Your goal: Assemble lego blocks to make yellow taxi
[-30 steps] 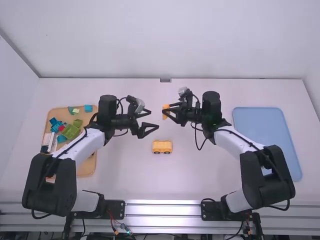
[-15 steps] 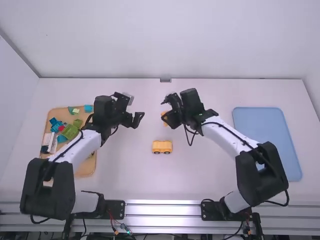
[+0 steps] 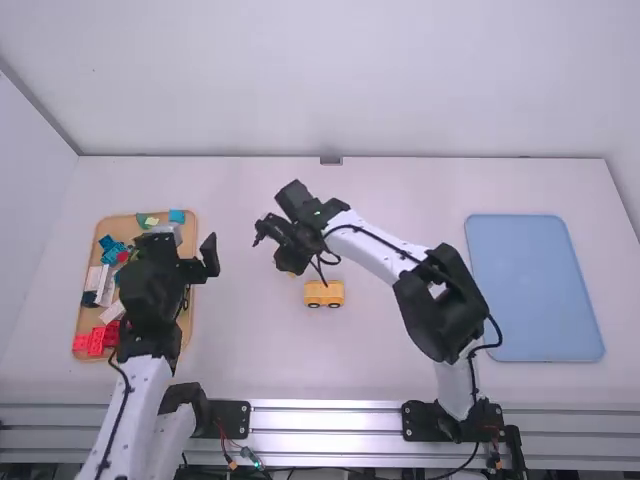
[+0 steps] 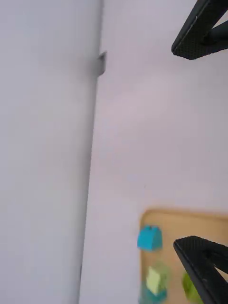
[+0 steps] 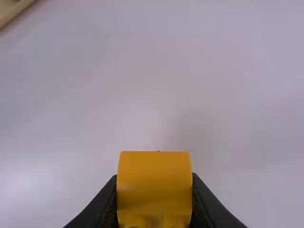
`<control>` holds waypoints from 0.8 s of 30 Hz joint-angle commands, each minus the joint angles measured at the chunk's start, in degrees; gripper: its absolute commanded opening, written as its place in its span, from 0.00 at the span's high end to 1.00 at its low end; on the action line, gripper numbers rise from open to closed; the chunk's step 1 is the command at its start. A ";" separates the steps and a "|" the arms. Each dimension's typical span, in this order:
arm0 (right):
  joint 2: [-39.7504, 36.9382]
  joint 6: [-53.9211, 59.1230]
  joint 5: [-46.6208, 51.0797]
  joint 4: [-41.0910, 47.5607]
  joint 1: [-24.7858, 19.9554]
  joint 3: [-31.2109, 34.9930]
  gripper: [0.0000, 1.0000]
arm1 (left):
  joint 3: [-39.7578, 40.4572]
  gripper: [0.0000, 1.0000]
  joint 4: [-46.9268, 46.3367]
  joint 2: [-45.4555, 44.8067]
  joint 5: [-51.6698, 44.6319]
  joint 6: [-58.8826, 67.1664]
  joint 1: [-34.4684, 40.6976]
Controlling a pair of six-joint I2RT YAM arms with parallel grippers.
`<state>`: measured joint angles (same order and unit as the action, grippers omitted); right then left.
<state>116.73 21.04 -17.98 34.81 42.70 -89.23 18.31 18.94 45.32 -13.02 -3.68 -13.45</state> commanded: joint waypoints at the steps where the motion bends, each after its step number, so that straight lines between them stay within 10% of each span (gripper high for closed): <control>1: 4.46 5.22 4.48 2.89 2.78 -5.46 0.96 | -2.69 0.01 0.13 -6.99 1.20 -5.73 -3.72; 20: 18.45 8.79 16.39 13.53 10.60 -16.57 0.91 | -7.04 0.01 -6.51 -22.01 -1.27 -5.90 -7.61; 24: 18.45 8.87 16.96 13.25 10.56 -16.57 0.53 | -7.08 0.01 -6.49 -22.01 -1.29 -5.95 -7.61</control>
<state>134.15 29.54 -1.41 47.88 53.41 -104.22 11.62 12.23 23.66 -13.45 -9.32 -21.17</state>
